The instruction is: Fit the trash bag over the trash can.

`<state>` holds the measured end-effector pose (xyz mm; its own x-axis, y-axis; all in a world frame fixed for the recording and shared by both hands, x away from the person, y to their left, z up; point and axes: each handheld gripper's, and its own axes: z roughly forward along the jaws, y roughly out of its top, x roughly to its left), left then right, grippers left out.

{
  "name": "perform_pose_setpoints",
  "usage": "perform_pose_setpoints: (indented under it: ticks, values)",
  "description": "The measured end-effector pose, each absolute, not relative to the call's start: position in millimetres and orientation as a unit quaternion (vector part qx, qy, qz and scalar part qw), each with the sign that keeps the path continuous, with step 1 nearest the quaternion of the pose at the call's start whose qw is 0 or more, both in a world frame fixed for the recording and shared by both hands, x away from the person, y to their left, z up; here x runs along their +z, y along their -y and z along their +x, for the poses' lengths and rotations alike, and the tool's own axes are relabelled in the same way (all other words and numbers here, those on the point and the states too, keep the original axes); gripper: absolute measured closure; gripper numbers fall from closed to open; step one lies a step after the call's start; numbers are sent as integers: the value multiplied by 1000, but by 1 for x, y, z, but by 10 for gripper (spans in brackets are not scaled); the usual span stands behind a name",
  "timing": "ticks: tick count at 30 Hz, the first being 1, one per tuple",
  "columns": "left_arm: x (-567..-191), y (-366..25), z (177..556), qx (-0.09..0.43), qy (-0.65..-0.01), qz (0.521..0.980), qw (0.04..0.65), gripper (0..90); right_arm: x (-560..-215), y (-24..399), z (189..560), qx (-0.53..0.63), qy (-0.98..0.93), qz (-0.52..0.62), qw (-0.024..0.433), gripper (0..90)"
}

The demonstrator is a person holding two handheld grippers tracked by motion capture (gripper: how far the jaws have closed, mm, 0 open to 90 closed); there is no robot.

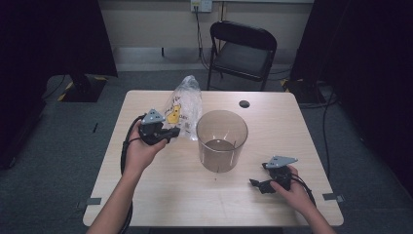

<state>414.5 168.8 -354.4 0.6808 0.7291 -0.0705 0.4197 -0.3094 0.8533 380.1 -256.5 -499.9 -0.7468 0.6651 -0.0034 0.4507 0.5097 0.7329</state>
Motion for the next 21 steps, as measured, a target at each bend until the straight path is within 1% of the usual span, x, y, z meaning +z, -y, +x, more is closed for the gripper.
perform_pose_setpoints:
  ticks: [5, 13, 17, 21]
  values:
    - [-352, -179, 416, 174, -375, 784, 463, 899, -500, 257, 380, 373, -857, 326, 144, 141]
    - [-343, -196, 413, 182, -387, 765, 481, 899, -500, 257, 380, 373, -857, 326, 144, 142]
    - [-338, -192, 410, 177, -377, 767, 489, 898, -500, 257, 380, 373, -857, 325, 144, 141]
    - [-335, -178, 409, 176, -356, 778, 487, 898, -500, 257, 380, 373, -857, 326, 144, 142]
